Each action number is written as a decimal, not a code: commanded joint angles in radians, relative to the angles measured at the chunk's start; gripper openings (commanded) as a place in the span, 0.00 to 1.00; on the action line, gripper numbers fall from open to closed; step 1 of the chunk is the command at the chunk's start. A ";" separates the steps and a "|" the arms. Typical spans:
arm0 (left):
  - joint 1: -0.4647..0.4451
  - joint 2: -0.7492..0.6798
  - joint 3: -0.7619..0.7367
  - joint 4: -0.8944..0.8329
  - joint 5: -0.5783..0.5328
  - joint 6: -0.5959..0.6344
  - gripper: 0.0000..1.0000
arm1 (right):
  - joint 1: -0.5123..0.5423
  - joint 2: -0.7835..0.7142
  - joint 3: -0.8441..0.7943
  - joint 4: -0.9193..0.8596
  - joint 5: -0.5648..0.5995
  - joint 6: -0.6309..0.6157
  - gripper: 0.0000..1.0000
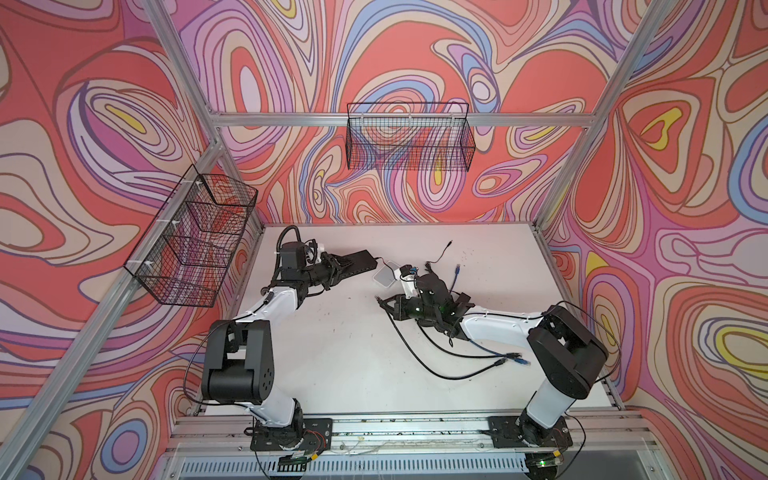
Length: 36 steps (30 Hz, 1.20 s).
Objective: Insert the plug into the switch port
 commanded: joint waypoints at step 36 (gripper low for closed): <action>-0.073 -0.031 -0.249 0.799 -0.056 -0.340 0.05 | -0.010 0.106 0.049 0.453 -0.142 0.365 0.00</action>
